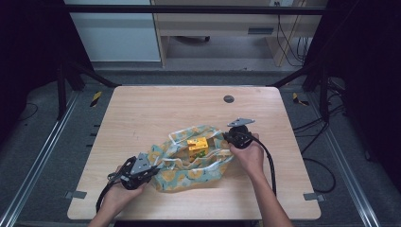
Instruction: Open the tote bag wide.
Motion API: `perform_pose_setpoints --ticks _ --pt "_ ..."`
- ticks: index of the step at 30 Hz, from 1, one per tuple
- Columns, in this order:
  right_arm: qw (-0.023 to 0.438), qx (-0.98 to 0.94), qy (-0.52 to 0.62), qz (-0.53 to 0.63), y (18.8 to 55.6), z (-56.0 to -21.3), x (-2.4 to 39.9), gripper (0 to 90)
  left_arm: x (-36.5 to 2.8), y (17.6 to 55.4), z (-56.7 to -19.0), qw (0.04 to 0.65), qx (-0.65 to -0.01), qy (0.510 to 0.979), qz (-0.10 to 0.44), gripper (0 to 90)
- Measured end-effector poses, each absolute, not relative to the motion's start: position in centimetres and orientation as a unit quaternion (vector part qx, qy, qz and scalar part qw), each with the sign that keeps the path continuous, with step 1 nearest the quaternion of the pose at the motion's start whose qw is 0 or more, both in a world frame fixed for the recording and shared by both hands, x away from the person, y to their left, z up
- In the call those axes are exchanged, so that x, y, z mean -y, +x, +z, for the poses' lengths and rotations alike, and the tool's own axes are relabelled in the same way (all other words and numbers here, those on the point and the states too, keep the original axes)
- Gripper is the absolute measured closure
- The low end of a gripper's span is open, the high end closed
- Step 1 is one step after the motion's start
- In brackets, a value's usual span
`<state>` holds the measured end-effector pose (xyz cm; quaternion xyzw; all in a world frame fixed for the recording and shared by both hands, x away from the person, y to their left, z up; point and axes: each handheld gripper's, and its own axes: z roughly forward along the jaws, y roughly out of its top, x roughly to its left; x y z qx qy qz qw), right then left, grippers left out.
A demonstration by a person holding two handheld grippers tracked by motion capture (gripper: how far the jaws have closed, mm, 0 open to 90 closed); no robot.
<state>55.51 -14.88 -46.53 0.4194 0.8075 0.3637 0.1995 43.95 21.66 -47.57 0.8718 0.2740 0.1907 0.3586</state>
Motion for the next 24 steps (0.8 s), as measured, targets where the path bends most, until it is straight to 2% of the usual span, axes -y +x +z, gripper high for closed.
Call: perform_pose_setpoints --ticks 6,9,16,19,24 --pt "0.194 -0.812 0.420 0.356 55.1 -47.1 15.1 88.5 -21.5 43.2 -47.6 0.350 -0.258 0.882 0.184 86.4" --pt "0.189 -0.809 0.424 0.359 55.1 -47.0 15.3 83.7 -21.4 43.3 -47.7 0.347 -0.258 0.883 0.181 83.5" --pt "0.223 -0.789 0.427 0.381 54.2 -44.4 15.3 52.4 -22.2 43.2 -46.6 0.385 -0.274 0.857 0.207 62.1" --pt "0.238 -0.774 0.429 0.400 53.6 -42.6 15.5 43.1 -22.4 43.0 -45.9 0.398 -0.281 0.845 0.220 52.3" --pt "0.254 -0.767 0.422 0.413 52.4 -39.8 15.7 34.2 -22.8 42.9 -44.7 0.414 -0.290 0.833 0.226 38.3"
